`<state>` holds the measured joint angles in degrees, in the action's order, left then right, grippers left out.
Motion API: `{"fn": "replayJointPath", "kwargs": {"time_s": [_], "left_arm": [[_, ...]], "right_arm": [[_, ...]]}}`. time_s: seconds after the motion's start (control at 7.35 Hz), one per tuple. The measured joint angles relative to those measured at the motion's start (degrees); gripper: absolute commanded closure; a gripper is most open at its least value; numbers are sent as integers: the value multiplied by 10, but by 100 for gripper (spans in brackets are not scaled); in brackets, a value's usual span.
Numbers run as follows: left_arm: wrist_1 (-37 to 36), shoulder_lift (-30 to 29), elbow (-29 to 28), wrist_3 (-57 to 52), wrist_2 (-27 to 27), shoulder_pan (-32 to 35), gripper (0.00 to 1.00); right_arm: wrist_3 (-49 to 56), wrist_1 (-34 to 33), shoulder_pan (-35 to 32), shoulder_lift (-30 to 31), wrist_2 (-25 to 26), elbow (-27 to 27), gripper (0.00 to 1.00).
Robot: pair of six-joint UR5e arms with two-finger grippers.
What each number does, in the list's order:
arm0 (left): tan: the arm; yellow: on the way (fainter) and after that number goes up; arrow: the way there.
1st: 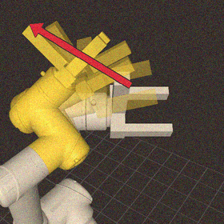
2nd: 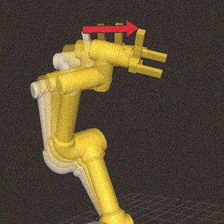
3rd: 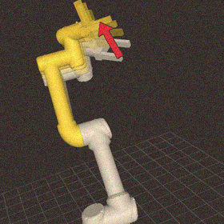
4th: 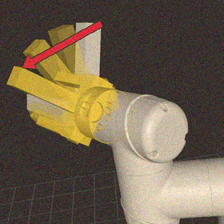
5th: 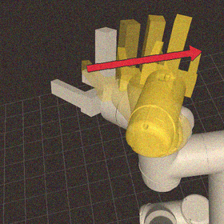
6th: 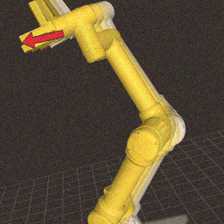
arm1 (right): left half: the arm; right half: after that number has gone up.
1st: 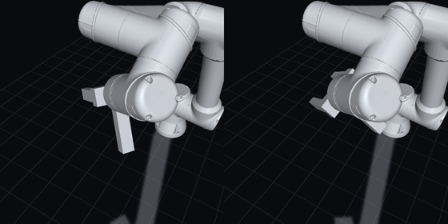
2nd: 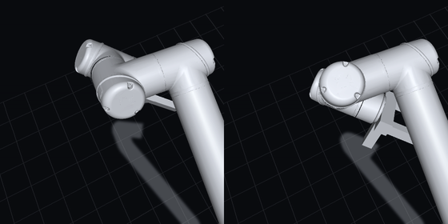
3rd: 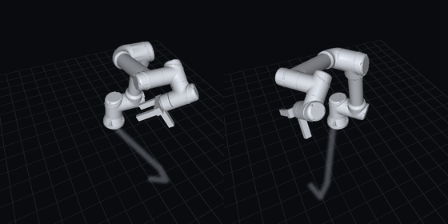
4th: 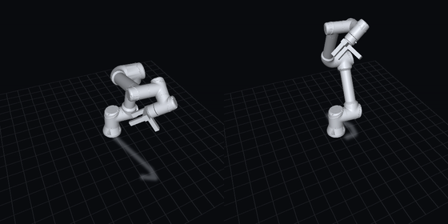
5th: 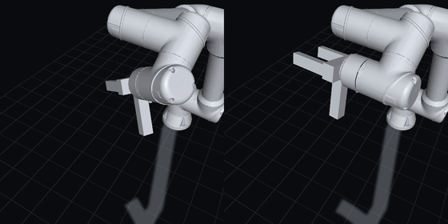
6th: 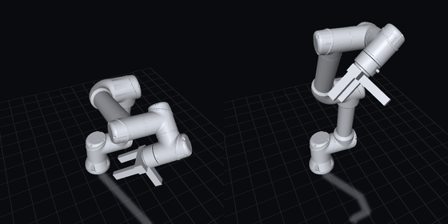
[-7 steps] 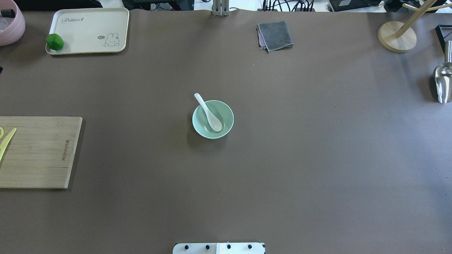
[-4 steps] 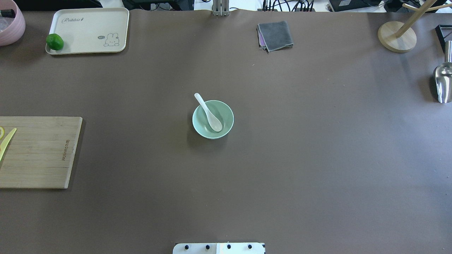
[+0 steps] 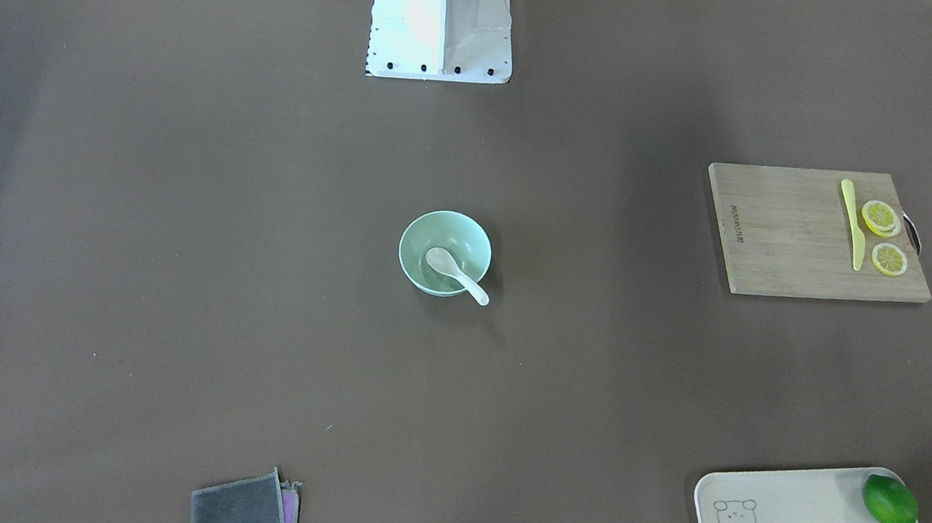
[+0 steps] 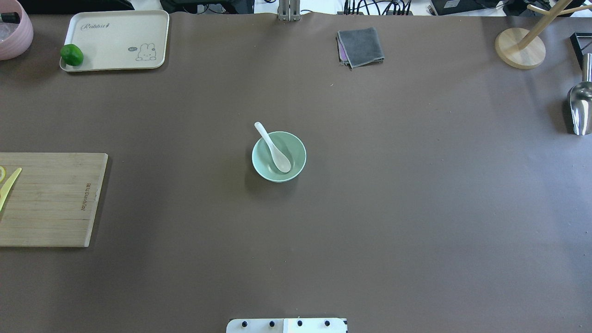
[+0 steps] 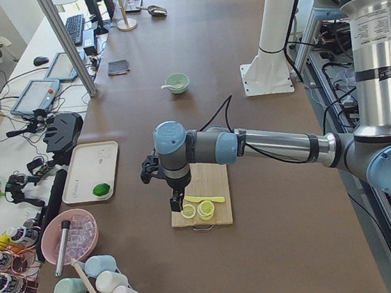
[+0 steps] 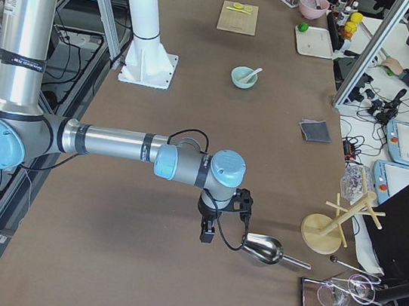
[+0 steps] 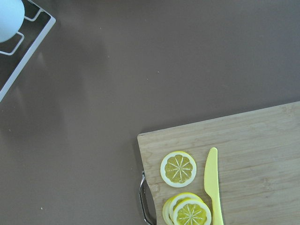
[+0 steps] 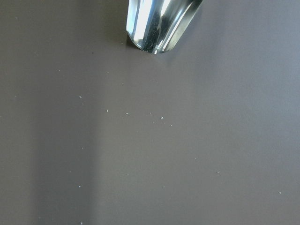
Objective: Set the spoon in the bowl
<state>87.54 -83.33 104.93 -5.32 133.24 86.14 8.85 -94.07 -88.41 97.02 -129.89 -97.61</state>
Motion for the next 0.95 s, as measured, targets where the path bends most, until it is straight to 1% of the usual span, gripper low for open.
{"fn": "replayJointPath", "kwargs": {"time_s": [0.14, 0.27, 0.54, 0.95], "left_arm": [[4, 5, 1, -2, 5, 3, 2], [6, 8, -2, -3, 8, 4, 2], [7, 6, -25, -2, 9, 4, 2], [7, 10, -36, -3, 8, 6, 2]], "right_arm": [[-2, 25, -1, 5, -2, 8, 0], [-4, 35, -1, 7, -2, 12, 0], [-4, 40, -1, 8, -2, 16, 0], [-4, 41, -1, 9, -4, 16, 0]]}}
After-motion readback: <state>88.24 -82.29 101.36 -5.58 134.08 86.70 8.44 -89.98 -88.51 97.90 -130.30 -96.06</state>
